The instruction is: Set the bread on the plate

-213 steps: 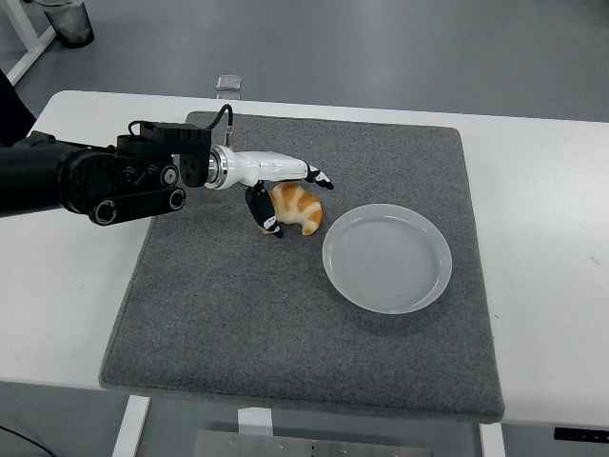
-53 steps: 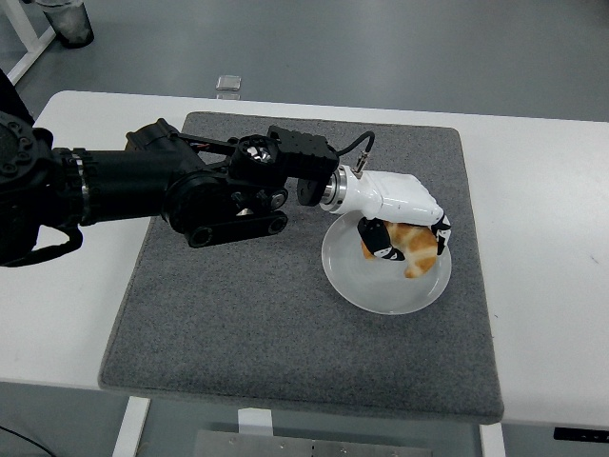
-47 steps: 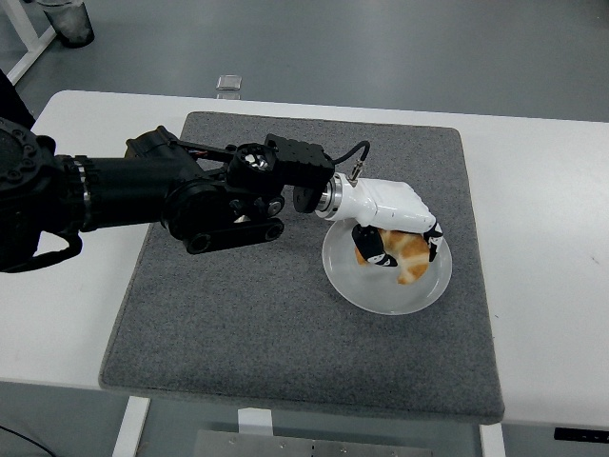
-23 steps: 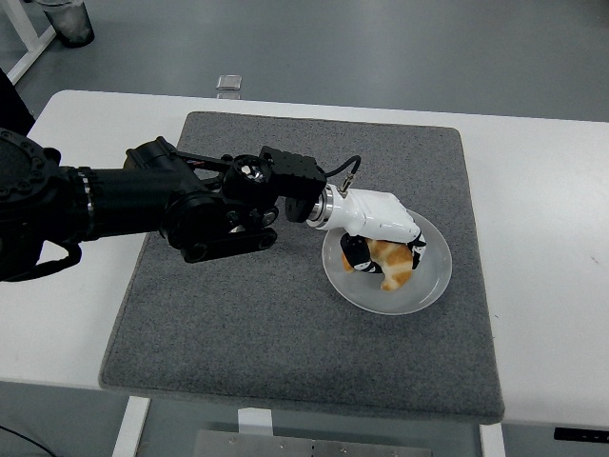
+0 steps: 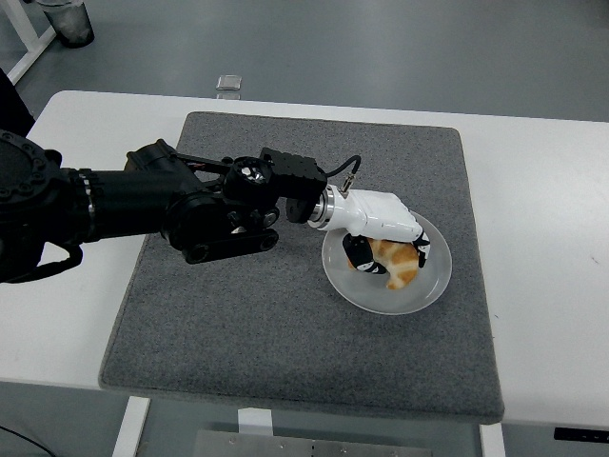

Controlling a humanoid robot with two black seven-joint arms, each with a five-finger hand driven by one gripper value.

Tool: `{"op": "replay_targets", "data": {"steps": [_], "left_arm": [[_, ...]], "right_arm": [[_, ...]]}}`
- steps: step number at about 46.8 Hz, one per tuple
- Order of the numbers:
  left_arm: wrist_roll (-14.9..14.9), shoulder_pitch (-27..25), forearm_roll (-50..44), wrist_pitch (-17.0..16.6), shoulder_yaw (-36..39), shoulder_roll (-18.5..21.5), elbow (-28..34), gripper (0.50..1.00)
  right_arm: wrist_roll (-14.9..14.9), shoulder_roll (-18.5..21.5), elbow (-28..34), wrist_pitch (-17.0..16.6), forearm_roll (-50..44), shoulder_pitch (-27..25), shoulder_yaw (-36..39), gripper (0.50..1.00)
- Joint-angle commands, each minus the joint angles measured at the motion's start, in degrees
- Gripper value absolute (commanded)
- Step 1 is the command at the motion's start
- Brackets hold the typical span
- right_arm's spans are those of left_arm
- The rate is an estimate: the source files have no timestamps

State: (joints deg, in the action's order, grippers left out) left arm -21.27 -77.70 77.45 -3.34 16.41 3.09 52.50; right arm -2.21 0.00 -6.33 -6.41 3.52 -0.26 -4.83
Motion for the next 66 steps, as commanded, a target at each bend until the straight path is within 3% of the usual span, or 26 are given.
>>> {"op": "replay_targets", "data": {"steps": [1,13,29,34,45,51,57,66], "left_arm": [[0.0,0.0,-0.6,0.1,-0.1,0.0,0.1,0.981],[0.0,-0.2,-6.1,0.1,-1.4,0.0,0.5,0.992],[0.0,-0.2,-22.4,1.1,-16.0,1.7,0.1,0.994],[0.2,0.1,-33.3,1.8,-18.6,2.3,-0.8,0.999],[0.2,0.0,-68.7,2.2,-19.0,4.6,-4.4,1.000],[0.2,0.3,-79.3,2.0,-21.1,6.1,-6.7,1.000],[0.4,5.0,-81.7,1.8,-25.4,6.8,-10.1,1.000],[1.8,15.2,-82.0,2.0,-40.6,8.4,-11.9,1.000]], "right_arm": [[0.0,0.0,0.0,0.0,0.0,0.0,0.1,0.952],[-0.1,0.0,0.0,0.0,0.0,0.0,0.0,0.952],[0.0,0.0,0.0,0.0,0.0,0.0,0.0,0.952],[0.0,0.0,0.0,0.0,0.0,0.0,0.0,0.952],[-0.1,0.0,0.0,0.0,0.0,0.0,0.1,0.952],[-0.1,0.0,0.0,0.0,0.0,0.0,0.0,0.952],[0.0,0.0,0.0,0.0,0.0,0.0,0.0,0.952],[0.0,0.0,0.0,0.0,0.0,0.0,0.0,0.952]]}}
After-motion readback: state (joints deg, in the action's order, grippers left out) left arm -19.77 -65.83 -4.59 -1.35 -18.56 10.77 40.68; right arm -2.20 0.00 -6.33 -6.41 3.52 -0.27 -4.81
